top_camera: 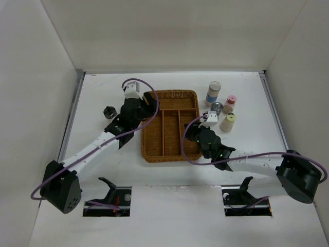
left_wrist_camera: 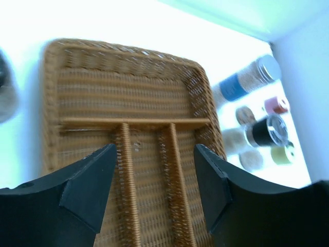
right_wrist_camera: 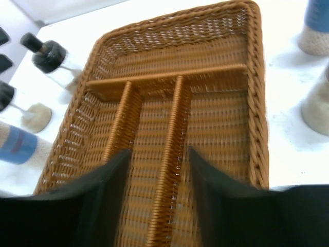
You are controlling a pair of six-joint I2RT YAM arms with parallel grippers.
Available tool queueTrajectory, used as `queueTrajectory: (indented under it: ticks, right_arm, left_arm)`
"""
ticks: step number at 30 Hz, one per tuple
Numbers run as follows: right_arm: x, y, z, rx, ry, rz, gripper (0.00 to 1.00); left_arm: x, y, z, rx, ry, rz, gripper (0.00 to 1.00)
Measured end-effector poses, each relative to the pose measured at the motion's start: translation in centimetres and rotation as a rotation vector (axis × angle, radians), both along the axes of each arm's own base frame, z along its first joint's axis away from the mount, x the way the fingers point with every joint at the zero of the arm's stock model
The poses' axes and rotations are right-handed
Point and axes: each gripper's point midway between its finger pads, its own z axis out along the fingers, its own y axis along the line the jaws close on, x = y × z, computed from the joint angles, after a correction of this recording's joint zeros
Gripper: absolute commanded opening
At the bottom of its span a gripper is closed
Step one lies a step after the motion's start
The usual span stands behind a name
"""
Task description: Organize the condiment bottles
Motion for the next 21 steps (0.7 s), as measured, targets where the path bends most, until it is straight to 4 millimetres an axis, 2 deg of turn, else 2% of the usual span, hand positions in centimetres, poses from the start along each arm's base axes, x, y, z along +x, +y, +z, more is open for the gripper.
queueTrajectory:
  ticks: [2, 4, 8, 10, 12, 15, 21]
  right_arm:
    - [0.0, 0.3, 0.0, 0.007, -0.001, 0.015, 0.14]
    - [-0.2, 0.8, 0.0, 0.019, 0.004, 0.036, 0.09]
    - [-0.6, 1.7, -0.1, 0.036, 0.016, 0.085, 0.12]
    - [-0.7, 1.9, -0.5, 0.033, 0.027, 0.098, 0.25]
    - [-0.8, 2.2, -0.9, 0.031, 0.039, 0.108, 0.41]
    - [-0.9, 2.4, -1.2, 0.028, 0.046, 0.121, 0.6]
    - [-0.7, 2.9, -2.6, 0.006, 0.074, 0.14, 0.73]
  left_arm:
    - [-0.3, 1.6, 1.5, 0.014, -0.034, 0.061, 0.66]
    - [-0.9, 3.6, 3.9, 0.025, -0.095, 0.13, 0.7]
    - [-3.3, 8.6, 9.4, 0.032, -0.24, 0.295, 0.76]
    - [-4.3, 10.9, 10.4, 0.054, -0.263, 0.374, 0.78]
    - [-5.1, 12.6, 10.1, 0.094, -0.249, 0.432, 0.8]
    - [-5.8, 14.1, 8.1, 0.186, -0.179, 0.475, 0.81]
    - [-6.0, 14.4, 2.3, 0.37, -0.003, 0.453, 0.84]
